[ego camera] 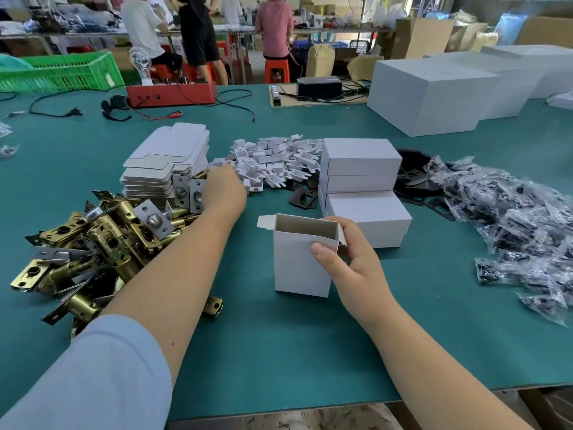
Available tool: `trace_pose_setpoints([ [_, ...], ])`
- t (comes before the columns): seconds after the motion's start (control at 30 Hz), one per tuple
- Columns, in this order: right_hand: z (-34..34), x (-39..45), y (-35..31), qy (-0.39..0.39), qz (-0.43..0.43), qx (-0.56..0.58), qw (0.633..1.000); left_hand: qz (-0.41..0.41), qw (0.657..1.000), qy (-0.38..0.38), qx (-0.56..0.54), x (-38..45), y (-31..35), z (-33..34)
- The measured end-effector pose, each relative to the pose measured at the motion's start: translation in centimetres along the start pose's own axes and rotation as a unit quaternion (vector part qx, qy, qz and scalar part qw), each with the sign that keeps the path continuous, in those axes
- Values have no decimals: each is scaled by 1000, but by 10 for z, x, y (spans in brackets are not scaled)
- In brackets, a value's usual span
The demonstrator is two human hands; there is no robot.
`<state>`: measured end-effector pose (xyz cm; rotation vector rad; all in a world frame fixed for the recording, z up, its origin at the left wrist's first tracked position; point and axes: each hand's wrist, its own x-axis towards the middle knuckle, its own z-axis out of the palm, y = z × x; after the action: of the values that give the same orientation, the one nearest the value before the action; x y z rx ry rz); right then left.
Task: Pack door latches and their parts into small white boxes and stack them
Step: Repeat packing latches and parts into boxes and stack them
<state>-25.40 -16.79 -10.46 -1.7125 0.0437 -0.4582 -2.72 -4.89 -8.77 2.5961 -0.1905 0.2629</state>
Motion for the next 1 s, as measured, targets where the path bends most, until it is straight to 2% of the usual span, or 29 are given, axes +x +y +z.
trace_pose_setpoints([
  [0.17,0,0,-2,2,-8,3,1000,-10,999,25,24,-6,0,3],
  [0.23,0,0,-2,1,-9,2,1000,39,994,36,91,-7,2,4],
  [0.33,0,0,-2,1,-7,4,1000,155,952,50,259,-4,7,9],
  [0.4,0,0,-2,4,-6,4,1000,184,927,5,327,1,10,13],
  [0.5,-1,-1,-1,3,-7,1,1000,185,903,-60,383,6,8,19],
  [0.67,-1,0,-1,3,-5,-2,1000,190,896,-44,399,10,7,21],
  [0.87,-1,0,-1,4,-6,1,1000,136,904,-78,397,11,5,22],
  [0.93,-1,0,-2,4,-8,0,1000,157,910,-73,377,10,6,19],
  [1.0,0,1,-2,6,-10,-1,1000,200,916,-33,347,8,8,13],
])
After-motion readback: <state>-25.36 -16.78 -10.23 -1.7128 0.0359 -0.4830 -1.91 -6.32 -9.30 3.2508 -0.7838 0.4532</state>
